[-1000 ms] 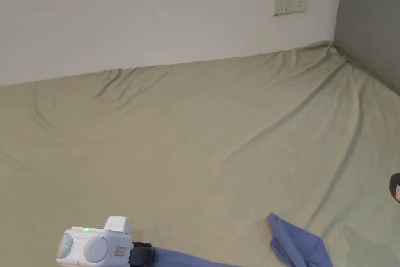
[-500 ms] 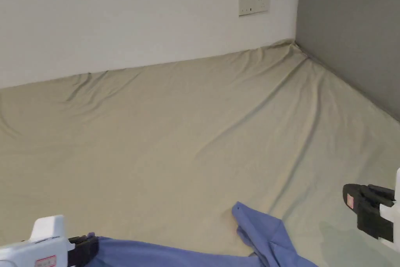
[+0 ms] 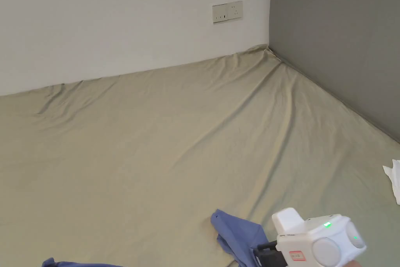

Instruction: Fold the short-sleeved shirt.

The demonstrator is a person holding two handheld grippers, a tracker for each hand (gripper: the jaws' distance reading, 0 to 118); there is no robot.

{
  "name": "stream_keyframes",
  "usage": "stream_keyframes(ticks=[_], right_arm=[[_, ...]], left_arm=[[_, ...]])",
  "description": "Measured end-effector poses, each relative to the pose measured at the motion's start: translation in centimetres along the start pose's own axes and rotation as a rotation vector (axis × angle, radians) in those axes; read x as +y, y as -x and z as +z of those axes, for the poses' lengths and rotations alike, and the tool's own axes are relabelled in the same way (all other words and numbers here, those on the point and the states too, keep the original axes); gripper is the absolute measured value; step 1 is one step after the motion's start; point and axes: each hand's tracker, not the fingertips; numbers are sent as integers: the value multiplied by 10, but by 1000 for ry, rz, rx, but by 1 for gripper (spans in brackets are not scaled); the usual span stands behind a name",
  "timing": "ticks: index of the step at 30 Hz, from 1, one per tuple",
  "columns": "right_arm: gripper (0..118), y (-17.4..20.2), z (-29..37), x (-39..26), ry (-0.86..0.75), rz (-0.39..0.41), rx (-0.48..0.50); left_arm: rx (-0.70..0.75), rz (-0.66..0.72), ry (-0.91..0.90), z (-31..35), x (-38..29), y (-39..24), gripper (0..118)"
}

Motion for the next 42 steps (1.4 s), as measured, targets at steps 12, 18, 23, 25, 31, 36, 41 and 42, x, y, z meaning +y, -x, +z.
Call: stream_keyframes(ticks=[12, 18, 23, 25, 31, 36, 41, 42], right_arm=[[3, 8, 78, 0, -332, -71, -9], [3, 37, 250, 4, -880, -182, -95], [3, 46, 343, 14, -1141, -274, -121], [3, 49, 370, 29, -1199, -264, -113], [3, 44, 400, 126, -1226, -261, -59], [3, 27, 412, 198, -1225, -298, -69], [3, 14, 428, 285, -1196, -208, -130], [3, 13, 432, 305, -1165, -221, -158]], left_arm=[[76, 94, -43, 35, -23, 21, 2], [99, 70, -384, 144, 12, -17, 2], [211, 29, -630, 226, 37, -46, 2], [241, -1, -703, 248, 56, -54, 2], [314, -53, -716, 248, 158, -71, 2], [324, -42, -728, 226, 247, -60, 2], [406, -140, -724, 205, 315, -72, 2], [415, -143, -714, 202, 331, -73, 2]])
